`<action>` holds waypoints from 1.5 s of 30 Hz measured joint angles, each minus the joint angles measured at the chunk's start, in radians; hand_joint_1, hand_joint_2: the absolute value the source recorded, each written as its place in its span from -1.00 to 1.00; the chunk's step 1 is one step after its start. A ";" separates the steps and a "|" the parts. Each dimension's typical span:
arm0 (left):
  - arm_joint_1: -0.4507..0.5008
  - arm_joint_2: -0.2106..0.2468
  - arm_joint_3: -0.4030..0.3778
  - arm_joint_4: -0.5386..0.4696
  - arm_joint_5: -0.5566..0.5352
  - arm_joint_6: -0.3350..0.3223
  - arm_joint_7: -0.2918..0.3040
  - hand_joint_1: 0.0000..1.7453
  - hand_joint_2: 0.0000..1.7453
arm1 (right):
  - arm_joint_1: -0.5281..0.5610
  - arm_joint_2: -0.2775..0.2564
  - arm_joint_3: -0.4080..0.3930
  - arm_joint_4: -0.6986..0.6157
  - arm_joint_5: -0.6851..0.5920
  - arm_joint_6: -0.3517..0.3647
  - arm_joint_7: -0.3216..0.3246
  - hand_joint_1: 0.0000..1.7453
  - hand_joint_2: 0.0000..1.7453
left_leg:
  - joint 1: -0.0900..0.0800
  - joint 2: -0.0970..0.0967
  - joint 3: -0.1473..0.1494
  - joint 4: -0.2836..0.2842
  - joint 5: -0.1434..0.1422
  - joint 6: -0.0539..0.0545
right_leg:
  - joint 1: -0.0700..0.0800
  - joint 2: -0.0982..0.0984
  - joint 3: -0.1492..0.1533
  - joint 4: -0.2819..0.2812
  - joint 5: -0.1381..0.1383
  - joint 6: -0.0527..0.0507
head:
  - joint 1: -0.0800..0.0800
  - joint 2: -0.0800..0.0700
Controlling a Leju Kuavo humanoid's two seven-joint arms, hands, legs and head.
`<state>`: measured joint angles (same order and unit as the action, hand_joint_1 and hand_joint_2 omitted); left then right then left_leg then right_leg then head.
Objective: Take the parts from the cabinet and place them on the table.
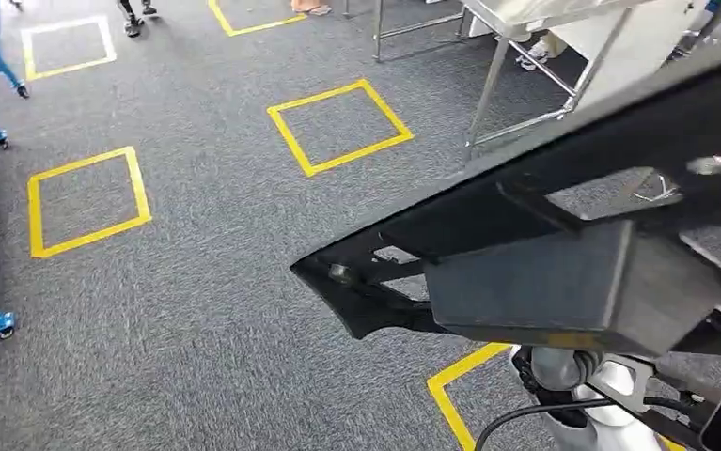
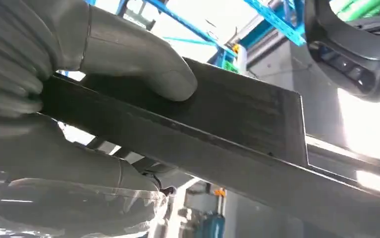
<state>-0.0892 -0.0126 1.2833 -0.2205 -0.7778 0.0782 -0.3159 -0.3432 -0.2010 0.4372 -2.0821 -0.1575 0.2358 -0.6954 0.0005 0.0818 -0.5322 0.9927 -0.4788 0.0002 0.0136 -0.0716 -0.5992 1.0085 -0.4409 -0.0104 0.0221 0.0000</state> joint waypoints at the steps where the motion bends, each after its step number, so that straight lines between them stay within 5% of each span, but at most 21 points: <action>1: -0.002 0.002 0.000 0.000 -0.002 0.002 0.000 -1.00 1.00 | 0.002 0.004 -0.002 0.000 -0.005 0.005 0.000 1.00 1.00 | 0.000 0.012 0.003 0.000 -0.003 -0.005 | 0.003 0.013 -0.004 0.002 -0.001 -0.002 | 0.002 0.000; 4: -0.006 0.002 0.000 0.000 -0.011 0.008 0.000 -1.00 1.00 | 0.009 0.008 -0.011 0.000 -0.006 0.015 0.000 1.00 1.00 | 0.002 0.030 0.010 -0.002 -0.014 -0.020 | -0.008 0.046 0.003 -0.007 0.003 -0.016 | 0.000 0.000; 6: -0.007 0.003 -0.001 0.000 -0.014 0.008 0.000 -1.00 1.00 | 0.007 0.016 -0.015 0.000 -0.006 0.015 0.000 1.00 1.00 | 0.008 -0.052 -0.029 0.103 -0.076 -0.027 | -0.010 0.063 0.006 -0.010 0.004 -0.026 | -0.003 0.000; 9: 0.000 0.007 0.000 0.000 -0.016 0.011 0.003 -1.00 1.00 | 0.010 0.021 -0.017 0.003 0.000 0.012 0.000 1.00 1.00 | 0.009 -0.073 -0.149 0.325 -0.150 -0.033 | -0.007 0.103 0.006 -0.008 0.004 -0.029 | -0.005 0.000; 11: -0.002 0.008 -0.001 0.000 -0.019 0.007 0.004 -1.00 1.00 | 0.009 0.021 -0.017 0.004 0.011 -0.004 0.001 1.00 1.00 | 0.009 -0.075 -0.145 0.282 -0.092 -0.028 | -0.006 0.129 0.009 -0.007 0.003 -0.029 | -0.005 0.000; 13: -0.005 0.011 -0.002 0.000 -0.022 0.003 0.005 -1.00 1.00 | 0.002 0.023 -0.014 0.004 0.027 -0.032 0.000 1.00 1.00 | 0.009 -0.103 -0.068 0.092 0.018 -0.018 | -0.006 0.156 0.015 -0.006 0.002 -0.026 | -0.004 0.000; 14: -0.006 0.014 -0.003 0.000 -0.024 0.001 0.006 -1.00 1.00 | -0.002 0.024 -0.010 0.004 0.031 -0.043 0.000 1.00 1.00 | 0.009 -0.157 -0.041 0.024 0.031 -0.010 | -0.007 0.165 0.015 -0.006 0.001 -0.024 | -0.005 0.000; 15: -0.007 0.014 -0.003 0.000 -0.025 0.000 0.007 -1.00 1.00 | -0.005 0.024 -0.008 0.005 0.035 -0.047 0.000 1.00 1.00 | 0.012 -0.157 -0.030 0.001 0.025 -0.010 | -0.004 0.179 0.009 -0.001 0.000 -0.019 | -0.003 0.000; 18: -0.011 0.018 -0.004 0.000 -0.027 -0.008 0.010 -1.00 1.00 | -0.006 0.024 0.001 0.004 0.039 -0.072 0.000 1.00 1.00 | 0.003 -0.131 -0.029 0.003 0.027 -0.001 | -0.016 0.208 0.001 -0.006 0.008 0.003 | -0.005 0.000; 19: -0.016 0.015 -0.005 0.000 -0.030 -0.015 0.008 -1.00 1.00 | -0.005 0.024 0.002 0.003 0.039 -0.079 0.000 1.00 1.00 | 0.014 -0.115 -0.025 -0.013 0.036 0.009 | -0.012 0.193 0.000 0.002 0.002 0.006 | -0.005 0.000; 21: -0.020 0.015 -0.007 0.000 -0.032 -0.018 0.002 -1.00 1.00 | -0.012 0.024 0.005 0.002 0.031 -0.074 0.000 1.00 1.00 | 0.012 -0.095 -0.021 -0.018 0.038 0.017 | -0.010 0.098 -0.042 0.084 -0.057 0.014 | 0.005 0.000; 23: -0.014 0.014 -0.008 0.000 -0.031 -0.018 0.000 -1.00 1.00 | -0.007 0.025 0.005 0.002 0.022 -0.050 0.000 1.00 1.00 | 0.011 -0.067 -0.022 -0.018 0.036 0.018 | -0.019 0.084 -0.126 0.253 -0.131 0.025 | 0.005 0.000; 25: -0.012 0.011 -0.008 0.000 -0.031 -0.020 -0.002 -1.00 1.00 | -0.001 0.030 0.005 0.005 0.023 -0.028 0.000 1.00 1.00 | 0.012 -0.042 -0.021 -0.016 0.032 0.015 | -0.028 0.081 -0.159 0.315 -0.132 0.035 | 0.005 0.000; 28: -0.015 -0.001 -0.008 0.000 -0.031 -0.026 -0.001 -1.00 1.00 | 0.000 0.031 0.006 0.017 0.023 -0.018 0.000 1.00 1.00 | 0.013 -0.009 -0.014 -0.010 0.022 0.006 | -0.036 0.042 -0.038 0.083 -0.010 0.041 | 0.006 0.000; 30: -0.015 -0.005 -0.009 0.000 -0.035 -0.031 0.000 -1.00 1.00 | -0.004 0.032 0.006 0.029 0.014 -0.014 0.000 1.00 1.00 | 0.004 0.005 -0.011 -0.002 0.010 -0.008 | -0.025 -0.012 0.002 0.003 -0.004 0.032 | 0.004 0.000; 34: -0.020 -0.013 -0.015 0.000 -0.052 -0.040 0.013 -1.00 1.00 | -0.024 0.033 0.008 0.060 -0.007 -0.032 0.005 1.00 1.00 | 0.007 0.042 0.000 -0.003 -0.001 -0.031 | -0.027 0.044 -0.001 -0.002 0.000 0.006 | 0.002 0.000; 36: -0.022 -0.014 -0.021 0.000 -0.061 -0.042 0.024 -1.00 1.00 | -0.055 0.033 0.014 0.068 -0.028 -0.060 0.025 1.00 1.00 | 0.015 -0.045 -0.029 0.069 -0.050 -0.038 | -0.030 0.061 0.000 -0.003 0.002 -0.005 | -0.005 0.000; 38: -0.019 -0.014 -0.026 0.000 -0.071 -0.041 0.036 -1.00 1.00 | -0.078 0.034 0.027 0.079 -0.040 -0.076 0.044 1.00 1.00 | 0.016 -0.073 -0.109 0.235 -0.128 -0.041 | -0.027 0.085 -0.001 -0.003 0.001 -0.010 | -0.009 0.000; 40: -0.016 -0.014 -0.034 0.000 -0.076 -0.040 0.041 -1.00 1.00 | -0.088 0.034 0.037 0.087 -0.047 -0.082 0.057 1.00 1.00 | 0.016 -0.075 -0.168 0.336 -0.144 -0.041 | -0.023 0.113 0.001 -0.002 0.001 -0.012 | -0.008 0.000; 43: -0.018 -0.016 -0.037 0.000 -0.080 -0.039 0.042 -1.00 1.00 | -0.104 0.034 0.048 0.096 -0.048 -0.084 0.060 1.00 1.00 | 0.016 -0.088 -0.100 0.155 -0.014 -0.030 | -0.022 0.154 0.008 -0.001 -0.001 -0.009 | -0.008 0.000; 45: -0.018 -0.016 -0.038 0.000 -0.081 -0.037 0.042 -1.00 1.00 | -0.113 0.034 0.052 0.098 -0.048 -0.085 0.060 1.00 1.00 | 0.022 -0.187 -0.049 0.024 0.026 -0.016 | -0.019 0.176 0.004 0.004 -0.004 -0.001 | -0.008 0.000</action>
<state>-0.1074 -0.0282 1.2455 -0.2205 -0.8587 0.0408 -0.2735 -0.4558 -0.1671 0.4894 -1.9837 -0.2052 0.1503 -0.6355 0.0220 -0.1049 -0.5812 1.0167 -0.4529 -0.0158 -0.0055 0.1043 -0.5953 1.0126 -0.4450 -0.0113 0.0137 0.0000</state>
